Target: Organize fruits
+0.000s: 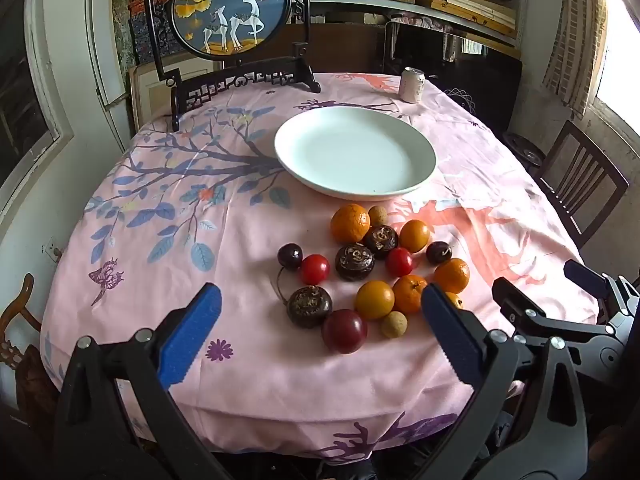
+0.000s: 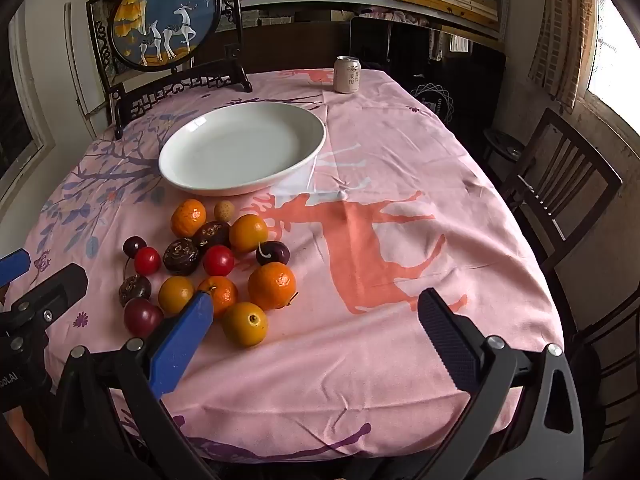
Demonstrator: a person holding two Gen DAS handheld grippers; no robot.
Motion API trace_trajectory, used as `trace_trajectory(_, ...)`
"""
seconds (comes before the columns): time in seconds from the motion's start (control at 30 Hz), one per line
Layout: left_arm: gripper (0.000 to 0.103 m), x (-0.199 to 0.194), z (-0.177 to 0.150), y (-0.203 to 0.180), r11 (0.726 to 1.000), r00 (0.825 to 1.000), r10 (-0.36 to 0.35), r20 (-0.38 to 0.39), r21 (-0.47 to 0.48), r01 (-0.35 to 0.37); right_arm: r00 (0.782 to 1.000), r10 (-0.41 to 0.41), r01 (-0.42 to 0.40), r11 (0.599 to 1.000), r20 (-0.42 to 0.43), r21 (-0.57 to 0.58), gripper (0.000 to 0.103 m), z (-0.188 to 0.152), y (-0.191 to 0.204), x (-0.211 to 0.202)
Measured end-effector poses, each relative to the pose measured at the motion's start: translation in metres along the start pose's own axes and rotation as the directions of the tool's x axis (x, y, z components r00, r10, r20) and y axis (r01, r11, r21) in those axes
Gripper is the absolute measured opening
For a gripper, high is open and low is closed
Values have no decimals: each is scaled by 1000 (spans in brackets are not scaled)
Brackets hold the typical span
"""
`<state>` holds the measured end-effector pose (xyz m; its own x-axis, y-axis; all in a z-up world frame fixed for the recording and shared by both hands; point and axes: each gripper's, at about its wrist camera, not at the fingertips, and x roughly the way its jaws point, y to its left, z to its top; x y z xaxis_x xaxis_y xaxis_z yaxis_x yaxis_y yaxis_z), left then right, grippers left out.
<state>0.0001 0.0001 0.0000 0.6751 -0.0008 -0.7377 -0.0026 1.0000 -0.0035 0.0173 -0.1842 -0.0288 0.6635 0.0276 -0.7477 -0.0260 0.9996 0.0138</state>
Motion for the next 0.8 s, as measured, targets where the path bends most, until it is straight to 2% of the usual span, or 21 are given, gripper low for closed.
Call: trace_trajectory(0.8,101,-1,-1,-1,1000,1000,4,0,5,-4,1000,0,0,1000,-3,-2,102,-1,1,-1)
